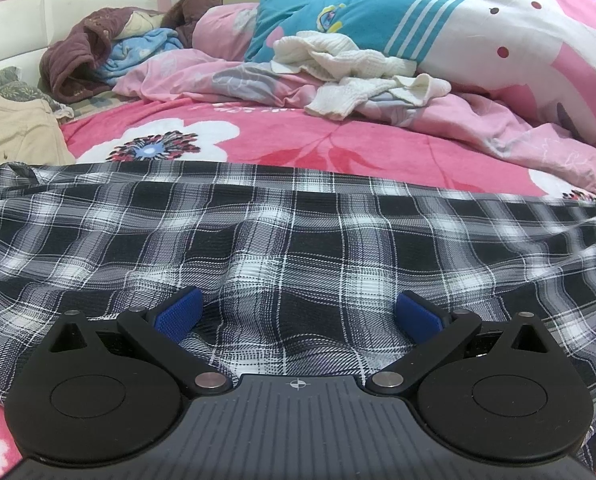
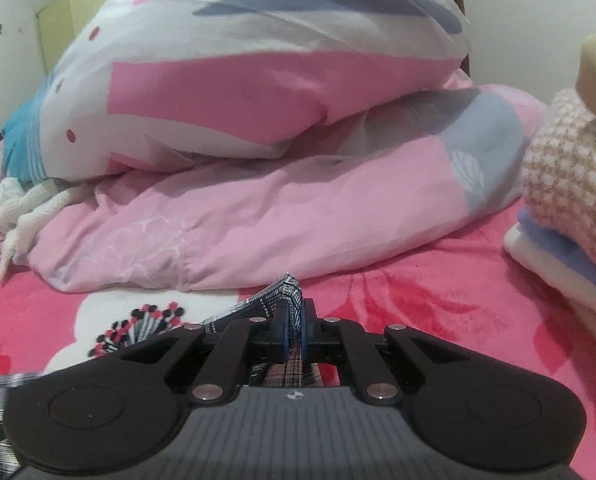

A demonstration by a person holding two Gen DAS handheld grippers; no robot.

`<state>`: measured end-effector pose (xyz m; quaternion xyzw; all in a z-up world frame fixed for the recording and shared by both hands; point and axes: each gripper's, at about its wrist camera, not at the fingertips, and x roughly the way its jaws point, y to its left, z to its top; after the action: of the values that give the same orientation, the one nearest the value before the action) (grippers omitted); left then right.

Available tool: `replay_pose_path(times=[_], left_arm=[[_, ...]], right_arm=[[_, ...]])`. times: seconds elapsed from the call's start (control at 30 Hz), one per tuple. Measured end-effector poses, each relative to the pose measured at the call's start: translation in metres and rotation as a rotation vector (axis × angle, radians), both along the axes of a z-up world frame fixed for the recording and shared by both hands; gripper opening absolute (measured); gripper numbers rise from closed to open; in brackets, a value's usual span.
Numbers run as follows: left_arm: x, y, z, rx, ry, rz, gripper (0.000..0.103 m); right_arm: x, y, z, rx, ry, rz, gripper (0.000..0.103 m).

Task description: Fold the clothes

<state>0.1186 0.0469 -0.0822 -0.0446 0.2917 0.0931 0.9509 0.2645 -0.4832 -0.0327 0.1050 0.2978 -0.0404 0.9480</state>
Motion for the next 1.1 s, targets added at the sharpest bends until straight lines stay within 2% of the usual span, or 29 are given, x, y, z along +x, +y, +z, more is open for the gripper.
replay_pose_path(times=[0.17, 0.23, 0.33, 0.4, 0.47, 0.57, 0.67, 0.7, 0.8, 0.83, 0.87, 0.93, 0.97, 1.1], left_arm=[[0.000, 0.000, 0.000, 0.003, 0.001, 0.000, 0.103], [0.000, 0.000, 0.000, 0.004, 0.001, 0.000, 0.103], [0.000, -0.001, 0.000, 0.004, 0.001, 0.001, 0.103], [0.000, -0.001, 0.000, 0.005, 0.001, 0.001, 0.103], [0.000, -0.001, 0.000, 0.005, 0.001, 0.001, 0.103], [0.000, -0.001, 0.000, 0.005, 0.002, 0.001, 0.103], [0.000, -0.001, 0.000, 0.005, 0.002, 0.001, 0.103], [0.000, -0.001, 0.000, 0.006, 0.002, 0.001, 0.103], [0.000, -0.001, 0.000, 0.007, 0.004, 0.000, 0.103], [0.000, -0.001, -0.001, 0.007, 0.004, 0.000, 0.103], [0.000, -0.001, -0.001, 0.006, 0.005, -0.001, 0.103], [0.000, -0.001, -0.001, 0.005, 0.006, -0.001, 0.103], [0.001, -0.001, -0.001, 0.005, 0.006, -0.001, 0.103], [0.000, -0.001, -0.001, 0.006, 0.008, -0.002, 0.103]], right_arm=[[0.014, -0.002, -0.028, -0.017, 0.085, -0.034, 0.005], [0.016, -0.006, -0.036, -0.001, 0.101, -0.065, 0.008], [0.012, -0.022, -0.032, 0.032, 0.101, -0.180, 0.019], [0.003, -0.031, -0.025, 0.041, 0.088, -0.238, 0.019], [-0.009, -0.029, -0.012, 0.028, 0.054, -0.204, 0.019], [-0.031, -0.011, 0.004, 0.050, 0.029, -0.041, 0.019], [-0.045, 0.009, 0.001, 0.092, 0.069, 0.131, 0.019], [-0.047, 0.010, -0.005, 0.084, 0.102, 0.136, 0.019], [-0.048, -0.005, -0.028, 0.040, 0.210, 0.023, 0.018], [-0.052, -0.021, -0.030, 0.074, 0.206, -0.057, 0.012], [-0.059, -0.037, -0.028, 0.125, 0.185, -0.136, 0.014], [-0.081, -0.056, -0.015, 0.124, 0.146, -0.256, 0.016], [-0.094, -0.058, -0.009, 0.131, 0.130, -0.266, 0.016], [-0.143, -0.050, 0.015, 0.208, 0.077, -0.161, 0.016]])
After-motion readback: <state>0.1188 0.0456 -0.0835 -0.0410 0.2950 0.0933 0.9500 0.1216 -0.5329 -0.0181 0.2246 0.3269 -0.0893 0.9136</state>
